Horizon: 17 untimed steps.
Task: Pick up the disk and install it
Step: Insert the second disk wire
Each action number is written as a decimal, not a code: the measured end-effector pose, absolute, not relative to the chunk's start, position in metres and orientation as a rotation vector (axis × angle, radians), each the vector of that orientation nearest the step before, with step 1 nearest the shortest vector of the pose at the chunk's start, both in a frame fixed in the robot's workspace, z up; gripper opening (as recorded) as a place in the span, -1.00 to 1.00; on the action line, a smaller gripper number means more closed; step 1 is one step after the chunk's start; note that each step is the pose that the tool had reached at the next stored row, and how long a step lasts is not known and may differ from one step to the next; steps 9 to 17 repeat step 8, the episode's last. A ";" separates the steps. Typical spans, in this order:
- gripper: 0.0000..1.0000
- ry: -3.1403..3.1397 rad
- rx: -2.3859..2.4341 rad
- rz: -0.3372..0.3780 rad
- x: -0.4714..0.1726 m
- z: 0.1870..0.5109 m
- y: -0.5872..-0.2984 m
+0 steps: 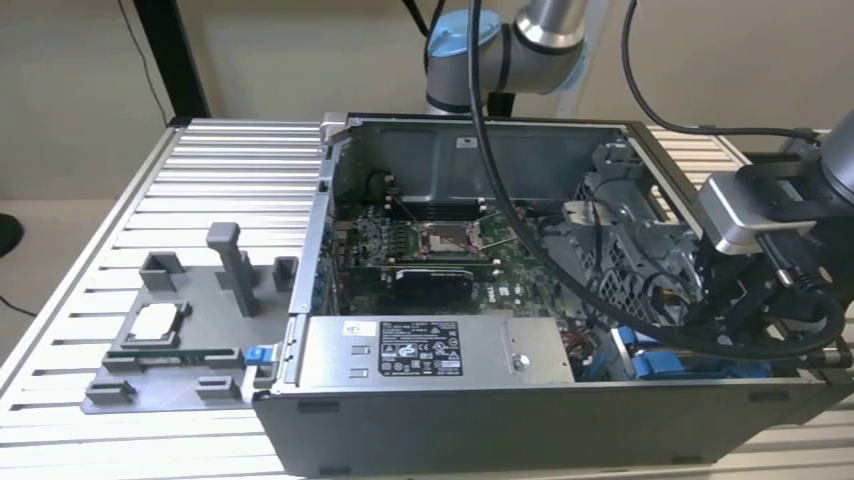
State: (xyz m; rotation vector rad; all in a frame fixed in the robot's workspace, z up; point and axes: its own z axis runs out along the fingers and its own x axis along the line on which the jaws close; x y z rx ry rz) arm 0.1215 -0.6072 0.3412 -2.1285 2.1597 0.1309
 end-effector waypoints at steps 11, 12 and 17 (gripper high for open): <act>1.00 2.160 -2.129 0.131 0.121 0.341 -0.607; 1.00 2.160 -2.129 0.131 0.121 0.341 -0.607; 1.00 2.160 -2.129 0.131 0.121 0.341 -0.607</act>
